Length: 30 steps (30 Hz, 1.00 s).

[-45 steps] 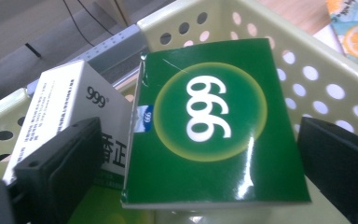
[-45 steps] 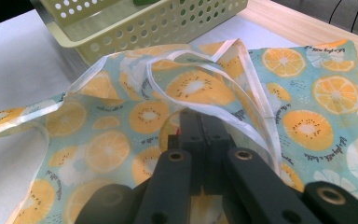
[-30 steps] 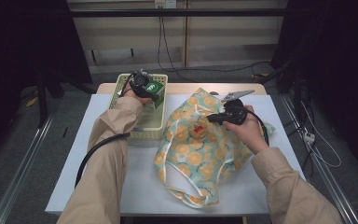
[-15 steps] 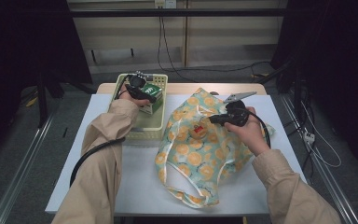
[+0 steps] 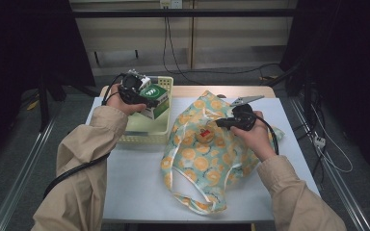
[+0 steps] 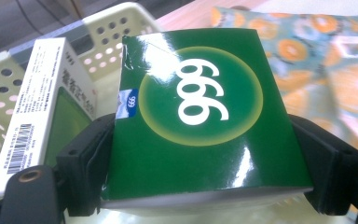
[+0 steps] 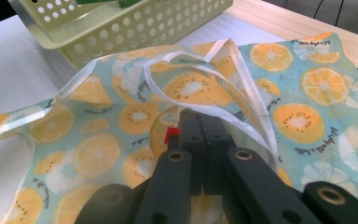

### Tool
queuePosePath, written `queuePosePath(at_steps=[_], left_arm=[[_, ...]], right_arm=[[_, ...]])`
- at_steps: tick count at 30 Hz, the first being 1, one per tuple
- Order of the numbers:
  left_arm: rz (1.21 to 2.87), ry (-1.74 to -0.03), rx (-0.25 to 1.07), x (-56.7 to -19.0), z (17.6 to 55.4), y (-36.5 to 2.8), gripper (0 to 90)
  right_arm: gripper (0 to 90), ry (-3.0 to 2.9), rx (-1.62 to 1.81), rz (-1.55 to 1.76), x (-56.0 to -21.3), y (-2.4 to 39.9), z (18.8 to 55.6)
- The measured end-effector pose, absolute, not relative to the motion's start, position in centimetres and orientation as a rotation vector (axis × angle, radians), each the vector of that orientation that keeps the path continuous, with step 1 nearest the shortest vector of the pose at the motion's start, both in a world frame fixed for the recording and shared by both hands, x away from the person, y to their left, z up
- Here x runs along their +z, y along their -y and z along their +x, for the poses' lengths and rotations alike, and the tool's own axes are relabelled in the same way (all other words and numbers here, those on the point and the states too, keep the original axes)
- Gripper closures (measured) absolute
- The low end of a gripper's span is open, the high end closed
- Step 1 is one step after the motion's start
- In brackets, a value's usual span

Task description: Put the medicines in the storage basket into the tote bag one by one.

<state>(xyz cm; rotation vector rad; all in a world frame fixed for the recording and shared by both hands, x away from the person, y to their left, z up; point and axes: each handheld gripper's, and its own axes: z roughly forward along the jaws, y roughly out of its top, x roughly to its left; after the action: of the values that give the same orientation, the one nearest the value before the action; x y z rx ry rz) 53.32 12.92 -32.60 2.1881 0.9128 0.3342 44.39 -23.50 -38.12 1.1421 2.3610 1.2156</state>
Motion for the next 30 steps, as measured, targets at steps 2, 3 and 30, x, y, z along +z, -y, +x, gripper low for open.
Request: queuePosePath(at_steps=[2, 3, 30], left_arm=[[2.177, -0.891, 0.317, -32.0, 52.5, -12.9, 16.3], [2.174, -0.879, 0.318, -31.7, 52.1, -12.8, 16.3], [2.343, -0.393, 0.133, -33.5, 41.3, -3.8, 16.2]], right_arm=[[90.0, -2.359, 1.21, 1.145, -38.1, 23.4, 44.3], [90.0, -2.36, 1.204, 1.148, -38.1, 23.4, 44.3], [90.0, -2.339, 1.213, 1.149, -37.3, 22.8, 43.6]])
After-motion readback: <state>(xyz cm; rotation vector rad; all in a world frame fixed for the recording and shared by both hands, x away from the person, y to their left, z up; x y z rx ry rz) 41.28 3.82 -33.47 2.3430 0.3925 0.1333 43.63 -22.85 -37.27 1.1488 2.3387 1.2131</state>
